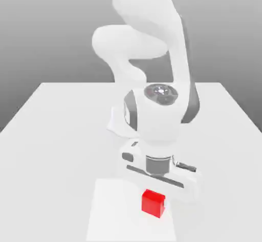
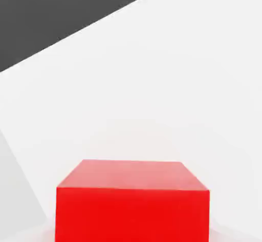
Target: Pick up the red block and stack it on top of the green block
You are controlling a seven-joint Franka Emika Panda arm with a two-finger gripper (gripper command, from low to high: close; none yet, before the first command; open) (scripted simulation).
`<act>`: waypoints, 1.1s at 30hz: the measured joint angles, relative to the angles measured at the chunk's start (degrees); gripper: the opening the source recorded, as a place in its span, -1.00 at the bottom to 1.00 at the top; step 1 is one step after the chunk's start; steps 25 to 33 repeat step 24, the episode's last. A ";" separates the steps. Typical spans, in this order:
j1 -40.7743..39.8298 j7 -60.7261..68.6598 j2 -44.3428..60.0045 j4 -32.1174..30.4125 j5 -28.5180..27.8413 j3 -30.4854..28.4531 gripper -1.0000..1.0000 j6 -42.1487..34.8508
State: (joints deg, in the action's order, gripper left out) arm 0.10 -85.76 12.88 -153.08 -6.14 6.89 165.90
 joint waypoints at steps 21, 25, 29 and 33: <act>10.02 4.69 -12.28 -13.43 4.63 7.68 1.00 1.26; 9.20 4.68 -12.28 -13.43 4.63 7.68 1.00 1.26; 9.20 4.68 -12.28 -13.43 4.63 7.68 1.00 1.26; 9.20 4.68 -12.28 -13.43 4.63 7.68 1.00 1.26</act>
